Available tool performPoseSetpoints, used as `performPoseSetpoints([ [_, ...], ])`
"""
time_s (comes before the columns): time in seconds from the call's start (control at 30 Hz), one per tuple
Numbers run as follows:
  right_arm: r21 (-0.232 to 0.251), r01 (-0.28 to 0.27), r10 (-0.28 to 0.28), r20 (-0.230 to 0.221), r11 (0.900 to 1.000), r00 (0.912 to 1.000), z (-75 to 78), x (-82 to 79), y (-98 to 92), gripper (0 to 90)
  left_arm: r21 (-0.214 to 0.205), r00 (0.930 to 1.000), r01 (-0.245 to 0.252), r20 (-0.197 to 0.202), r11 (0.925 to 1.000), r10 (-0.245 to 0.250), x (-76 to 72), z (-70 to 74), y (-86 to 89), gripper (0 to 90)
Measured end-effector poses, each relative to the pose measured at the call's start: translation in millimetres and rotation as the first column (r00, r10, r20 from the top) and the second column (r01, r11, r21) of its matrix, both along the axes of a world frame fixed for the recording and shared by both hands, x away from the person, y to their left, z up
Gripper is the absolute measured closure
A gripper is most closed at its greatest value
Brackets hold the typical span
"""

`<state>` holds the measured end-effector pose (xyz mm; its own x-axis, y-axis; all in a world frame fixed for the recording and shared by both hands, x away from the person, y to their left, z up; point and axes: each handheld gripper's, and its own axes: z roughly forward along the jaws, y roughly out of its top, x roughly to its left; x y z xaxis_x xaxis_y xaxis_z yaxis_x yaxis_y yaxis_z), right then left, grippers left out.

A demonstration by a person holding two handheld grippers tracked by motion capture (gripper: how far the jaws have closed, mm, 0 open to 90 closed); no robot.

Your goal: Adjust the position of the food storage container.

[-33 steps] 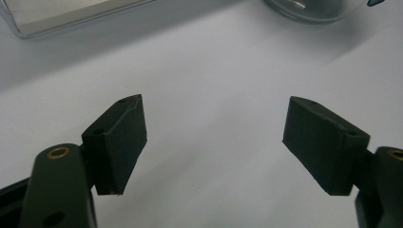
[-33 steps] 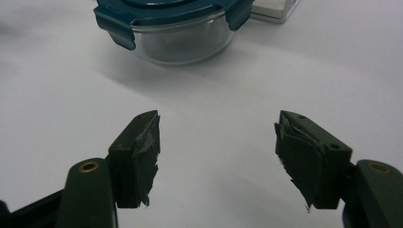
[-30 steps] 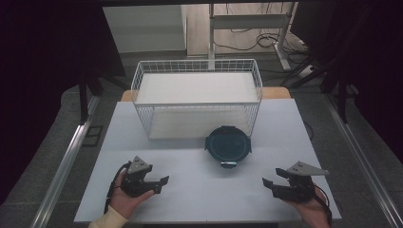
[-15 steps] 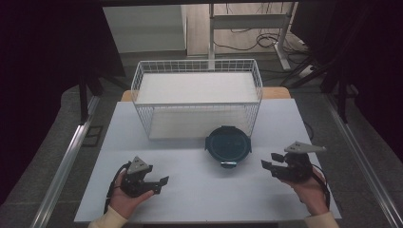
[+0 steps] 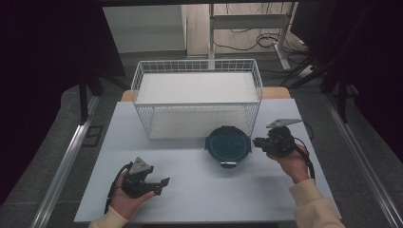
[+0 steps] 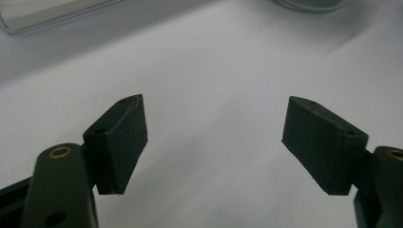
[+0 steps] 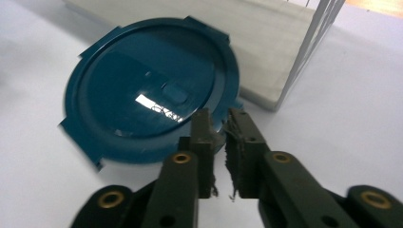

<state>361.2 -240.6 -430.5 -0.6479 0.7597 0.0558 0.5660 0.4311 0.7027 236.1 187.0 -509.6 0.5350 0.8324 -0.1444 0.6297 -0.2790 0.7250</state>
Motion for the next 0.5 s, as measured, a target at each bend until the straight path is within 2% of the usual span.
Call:
performPoseSetpoints([
  [0.1,-0.016,-0.007,0.007,0.002,0.9998,1.0000,1.8,13.4,5.8,88.3,0.003,1.0000,-0.001,0.002,1.0000,0.001,0.1,-0.2,0.1,22.9],
  [0.27,-0.035,0.002,-0.002,0.004,0.9994,1.0000,0.3,32.0,17.6,89.2,0.004,0.9999,-0.008,0.008,1.0000,0.008,0.4,0.7,0.6,23.0],
  [0.5,-0.125,0.002,0.003,0.034,0.9921,0.9994,-12.0,49.6,33.3,89.3,0.006,0.9999,-0.010,0.005,0.9999,0.010,1.2,0.0,2.5,23.0],
])
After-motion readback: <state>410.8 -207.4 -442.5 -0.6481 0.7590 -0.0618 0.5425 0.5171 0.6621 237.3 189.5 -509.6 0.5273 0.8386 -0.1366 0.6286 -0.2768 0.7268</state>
